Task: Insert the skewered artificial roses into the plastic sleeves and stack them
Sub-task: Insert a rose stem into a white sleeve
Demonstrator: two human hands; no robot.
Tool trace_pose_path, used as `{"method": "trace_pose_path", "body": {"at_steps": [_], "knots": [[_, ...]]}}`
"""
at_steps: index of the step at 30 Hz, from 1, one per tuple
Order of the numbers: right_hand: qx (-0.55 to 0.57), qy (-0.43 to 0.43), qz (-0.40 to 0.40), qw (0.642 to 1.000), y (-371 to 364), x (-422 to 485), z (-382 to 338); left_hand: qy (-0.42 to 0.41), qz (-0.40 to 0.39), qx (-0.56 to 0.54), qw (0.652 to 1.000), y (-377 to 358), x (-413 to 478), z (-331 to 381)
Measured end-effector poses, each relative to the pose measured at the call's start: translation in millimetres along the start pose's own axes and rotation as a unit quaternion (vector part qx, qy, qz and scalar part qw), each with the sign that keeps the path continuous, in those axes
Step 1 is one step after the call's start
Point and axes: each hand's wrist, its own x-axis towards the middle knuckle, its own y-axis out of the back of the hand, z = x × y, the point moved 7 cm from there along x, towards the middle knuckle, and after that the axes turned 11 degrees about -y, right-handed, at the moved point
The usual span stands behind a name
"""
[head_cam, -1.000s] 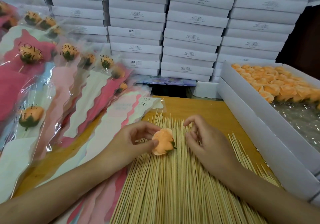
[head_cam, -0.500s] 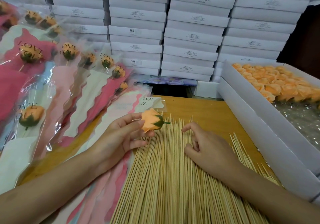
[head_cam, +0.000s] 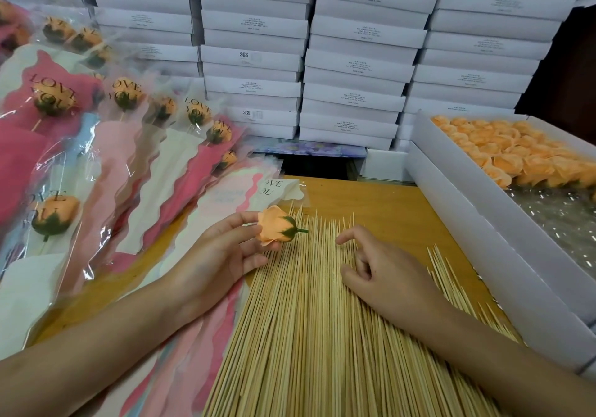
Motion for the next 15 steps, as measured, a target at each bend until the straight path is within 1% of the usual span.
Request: {"method": "trace_pose_path", "body": {"at_steps": [4,10,12,15], "knots": [[-0.001,-0.006,0.001,1.0,1.2,-0.1,0.5,0.008,0.002,-0.01,1.0,2.6,1.0,-1.7],[0.06,0.0,0.011,0.998,2.5,0.3,2.1,0.005,-0.014,-0.011,1.0,3.6,1.0,-1.1],[0.096,0.002,0.02,0.995,5.2,1.4,2.5,0.003,-0.016,-0.008,1.0,3.2,0.6,-0.7],[0.194,-0.006,0.027,0.981,11.4,2.7,3.3,0.0,-0.017,0.003,1.0,1.5,0.2,0.0]]}}
